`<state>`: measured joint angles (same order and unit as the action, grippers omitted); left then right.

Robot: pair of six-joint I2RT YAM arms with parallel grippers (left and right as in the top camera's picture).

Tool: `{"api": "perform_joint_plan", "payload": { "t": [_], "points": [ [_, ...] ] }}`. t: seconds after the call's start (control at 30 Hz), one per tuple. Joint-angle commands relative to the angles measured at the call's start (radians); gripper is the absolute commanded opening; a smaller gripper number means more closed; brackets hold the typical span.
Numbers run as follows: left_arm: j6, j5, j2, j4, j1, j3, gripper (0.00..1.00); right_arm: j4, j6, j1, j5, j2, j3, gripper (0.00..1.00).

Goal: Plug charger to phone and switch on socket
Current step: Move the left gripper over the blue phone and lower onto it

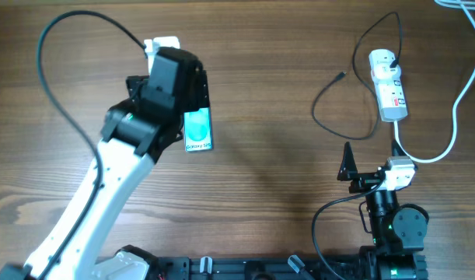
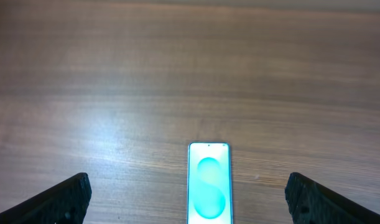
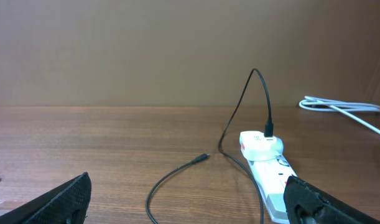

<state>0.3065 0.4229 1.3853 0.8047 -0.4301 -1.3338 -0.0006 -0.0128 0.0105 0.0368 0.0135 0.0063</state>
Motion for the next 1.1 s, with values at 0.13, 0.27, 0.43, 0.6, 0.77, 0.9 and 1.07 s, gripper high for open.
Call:
{"api": "perform_joint_plan", "payload": {
  "t": [0.13, 0.27, 0.43, 0.6, 0.77, 0.9, 1.07],
  "points": [
    [0.050, -0.064, 0.207, -0.003, -0.004, -0.016, 1.00, 0.003, 0.011, -0.002, 0.012, -0.006, -0.001, 1.00],
    [0.050, -0.140, 0.291, -0.004, -0.004, -0.016, 1.00, 0.003, 0.011, -0.002, 0.012, -0.006, -0.001, 0.99],
    [0.045, -0.239, 0.394, -0.007, 0.050, -0.015, 1.00, 0.003, 0.011, -0.002, 0.012, -0.006, -0.001, 1.00],
    [0.041, -0.443, 0.461, -0.037, 0.187, -0.014, 1.00, 0.003, 0.011, -0.002, 0.012, -0.006, -0.001, 1.00],
    [-0.042, -0.448, 0.533, -0.041, 0.182, -0.009, 1.00, 0.003, 0.011, -0.002, 0.012, -0.006, -0.001, 1.00],
    [-0.074, -0.449, 0.586, -0.023, 0.178, -0.006, 1.00, 0.003, 0.011, -0.002, 0.012, -0.006, -0.001, 1.00],
    [-0.094, -0.449, 0.602, -0.015, 0.156, -0.005, 1.00, 0.003, 0.011, -0.002, 0.011, -0.006, -0.001, 1.00]
  ]
}}
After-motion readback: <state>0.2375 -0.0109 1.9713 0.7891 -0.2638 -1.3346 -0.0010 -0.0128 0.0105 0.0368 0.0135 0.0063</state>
